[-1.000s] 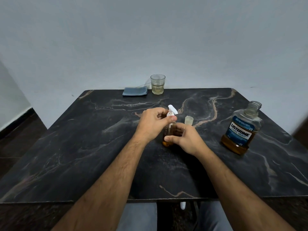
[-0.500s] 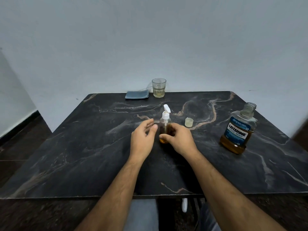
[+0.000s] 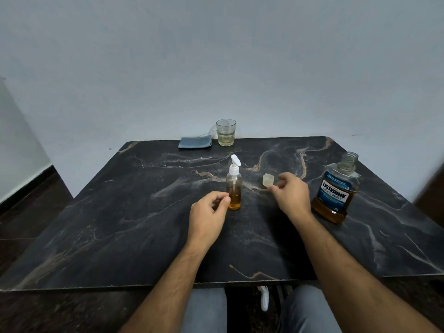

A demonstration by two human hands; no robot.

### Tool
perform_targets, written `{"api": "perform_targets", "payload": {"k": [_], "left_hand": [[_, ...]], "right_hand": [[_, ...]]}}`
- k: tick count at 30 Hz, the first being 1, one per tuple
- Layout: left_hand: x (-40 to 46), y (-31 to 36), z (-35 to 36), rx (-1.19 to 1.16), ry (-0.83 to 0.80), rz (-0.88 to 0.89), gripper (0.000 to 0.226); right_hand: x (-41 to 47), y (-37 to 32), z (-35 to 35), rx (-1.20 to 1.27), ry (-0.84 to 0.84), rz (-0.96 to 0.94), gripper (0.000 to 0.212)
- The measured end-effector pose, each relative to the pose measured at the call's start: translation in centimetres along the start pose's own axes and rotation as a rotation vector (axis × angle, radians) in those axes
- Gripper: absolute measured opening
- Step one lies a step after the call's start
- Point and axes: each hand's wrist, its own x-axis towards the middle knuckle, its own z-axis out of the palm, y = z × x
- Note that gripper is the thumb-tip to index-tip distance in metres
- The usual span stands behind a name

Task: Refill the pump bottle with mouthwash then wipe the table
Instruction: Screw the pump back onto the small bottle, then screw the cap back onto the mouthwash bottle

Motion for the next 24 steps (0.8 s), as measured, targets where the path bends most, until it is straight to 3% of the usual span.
{"api": "perform_targets", "payload": {"k": [3, 8, 12, 18, 24], "left_hand": [[-0.1, 0.3, 0.7, 0.001, -0.002, 0.005, 0.016], [-0.4, 0.6, 1.2, 0.000, -0.018, -0.006, 0.015], [-0.6, 0.7, 1.3, -0.031, -0.045, -0.012, 0.015], [-1.0, 1.2, 2.5, -0.098, -0.075, 0.002, 0.014], [-1.3, 2.7, 5.4, -0.139, -0.157, 0.019, 0.015]], "right_hand": [[2.0, 1.0, -0.1, -0.055, -0.049, 0.092, 0.045], [3.8, -0.1, 1.0, -0.126, -0.157, 0.061, 0.058], [4.6, 0.0, 2.0, -0.172, -0.179, 0.059, 0.038], [1.8, -0.4, 0.1, 0.034, -0.071, 0.010, 0.023], [-4.5, -1.8, -6.5, 0.343, 0.037, -0.135, 0.014]]}}
